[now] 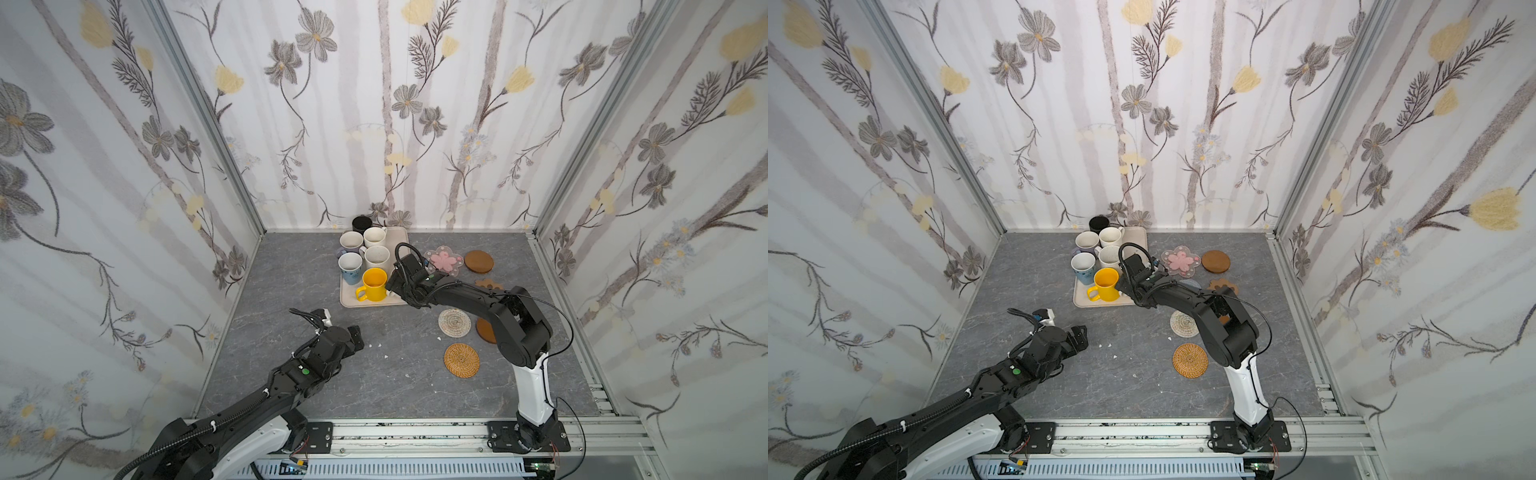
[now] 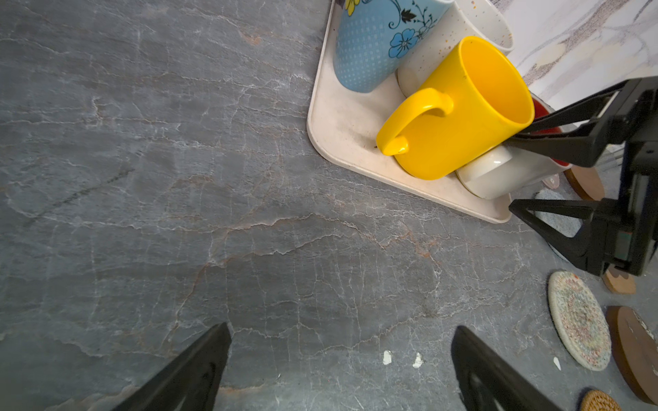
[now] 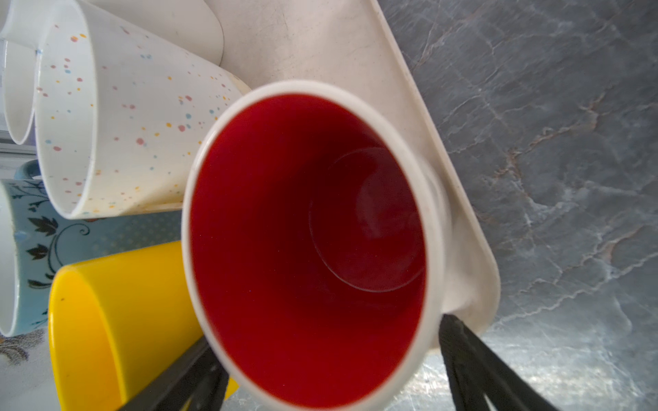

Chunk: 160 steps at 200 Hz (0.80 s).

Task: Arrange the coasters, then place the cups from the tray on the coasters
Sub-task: 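Grasp the red-lined white mug rim with the right gripper and lift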

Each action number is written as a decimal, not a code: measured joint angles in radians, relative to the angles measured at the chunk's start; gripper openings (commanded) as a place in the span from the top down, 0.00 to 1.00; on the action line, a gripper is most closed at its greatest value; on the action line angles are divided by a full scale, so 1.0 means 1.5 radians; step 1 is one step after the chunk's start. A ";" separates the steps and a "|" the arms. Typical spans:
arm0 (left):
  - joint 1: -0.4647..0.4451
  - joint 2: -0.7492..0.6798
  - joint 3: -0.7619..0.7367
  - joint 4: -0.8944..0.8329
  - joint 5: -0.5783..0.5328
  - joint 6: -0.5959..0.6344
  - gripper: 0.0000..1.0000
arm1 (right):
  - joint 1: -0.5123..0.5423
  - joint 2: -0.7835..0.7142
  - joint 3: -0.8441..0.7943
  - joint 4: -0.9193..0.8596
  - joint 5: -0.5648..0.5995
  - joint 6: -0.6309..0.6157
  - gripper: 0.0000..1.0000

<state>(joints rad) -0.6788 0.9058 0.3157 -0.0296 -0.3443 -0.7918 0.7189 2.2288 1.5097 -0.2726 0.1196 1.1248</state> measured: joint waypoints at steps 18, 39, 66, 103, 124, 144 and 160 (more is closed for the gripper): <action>0.000 0.000 -0.001 0.002 0.001 0.000 0.00 | 0.001 0.003 0.001 0.003 -0.002 -0.001 0.23; 0.001 0.000 -0.003 0.006 0.005 0.001 0.00 | 0.001 0.003 -0.001 0.003 -0.006 -0.012 0.30; 0.001 -0.001 -0.003 0.007 0.008 0.001 0.00 | 0.001 0.003 -0.011 0.005 -0.011 -0.031 0.38; 0.001 -0.007 -0.003 0.007 0.020 0.001 0.00 | -0.001 -0.004 -0.034 0.003 -0.013 -0.058 0.49; 0.001 -0.007 -0.003 0.007 0.023 0.001 0.00 | -0.003 -0.015 -0.049 0.000 -0.017 -0.079 0.56; 0.001 -0.007 -0.003 0.007 0.027 -0.001 0.00 | -0.008 -0.020 -0.059 -0.001 -0.024 -0.101 0.60; 0.001 -0.007 -0.002 0.007 0.030 -0.001 0.00 | -0.013 -0.021 -0.061 -0.002 -0.029 -0.127 0.61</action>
<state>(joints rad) -0.6777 0.8955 0.3126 -0.0185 -0.2996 -0.7937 0.6998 2.1975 1.4178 -0.2749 0.0761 0.9337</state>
